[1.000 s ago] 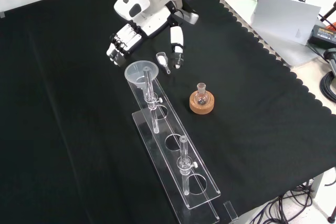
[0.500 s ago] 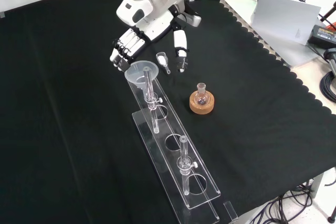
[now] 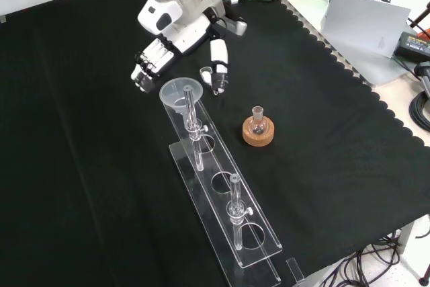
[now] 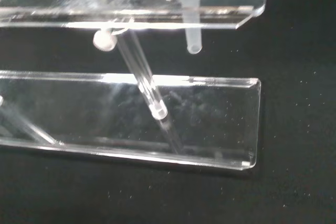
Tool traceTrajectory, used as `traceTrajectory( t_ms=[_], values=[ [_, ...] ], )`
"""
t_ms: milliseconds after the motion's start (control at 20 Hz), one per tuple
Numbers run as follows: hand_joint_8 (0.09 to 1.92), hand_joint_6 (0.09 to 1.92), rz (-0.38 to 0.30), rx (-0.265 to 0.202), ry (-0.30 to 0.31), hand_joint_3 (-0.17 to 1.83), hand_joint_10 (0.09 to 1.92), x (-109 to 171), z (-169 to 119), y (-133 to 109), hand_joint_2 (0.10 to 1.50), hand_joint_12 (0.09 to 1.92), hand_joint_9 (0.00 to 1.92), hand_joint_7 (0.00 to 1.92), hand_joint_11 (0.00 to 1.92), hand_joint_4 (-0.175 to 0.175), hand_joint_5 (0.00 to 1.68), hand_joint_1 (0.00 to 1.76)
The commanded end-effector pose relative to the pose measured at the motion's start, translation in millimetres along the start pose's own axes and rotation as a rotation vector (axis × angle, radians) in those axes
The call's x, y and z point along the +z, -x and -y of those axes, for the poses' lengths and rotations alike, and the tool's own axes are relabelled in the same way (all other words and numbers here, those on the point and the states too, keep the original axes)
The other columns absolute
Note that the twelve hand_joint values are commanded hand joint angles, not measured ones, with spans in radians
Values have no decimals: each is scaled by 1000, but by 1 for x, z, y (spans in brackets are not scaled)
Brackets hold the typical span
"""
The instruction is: Pick up the funnel from the transparent funnel stand.
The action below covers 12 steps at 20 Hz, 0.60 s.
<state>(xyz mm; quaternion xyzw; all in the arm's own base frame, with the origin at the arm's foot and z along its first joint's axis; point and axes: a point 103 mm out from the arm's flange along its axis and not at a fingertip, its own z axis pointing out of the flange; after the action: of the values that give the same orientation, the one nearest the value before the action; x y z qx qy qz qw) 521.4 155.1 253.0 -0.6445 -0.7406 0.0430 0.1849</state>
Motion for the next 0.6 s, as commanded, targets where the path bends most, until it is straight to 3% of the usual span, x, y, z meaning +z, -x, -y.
traceTrajectory(
  t_ms=[50, 600],
  values=[
    [87, 87, -12, 23, 0, 22, 87, -1, -4, 6, 722, 430, 27, 77, 0, 9, 0, 392],
    [87, 87, -10, -6, -14, 20, 87, 4, -1, 1, 722, 443, 30, 77, 0, 9, 0, 388]
  ],
)
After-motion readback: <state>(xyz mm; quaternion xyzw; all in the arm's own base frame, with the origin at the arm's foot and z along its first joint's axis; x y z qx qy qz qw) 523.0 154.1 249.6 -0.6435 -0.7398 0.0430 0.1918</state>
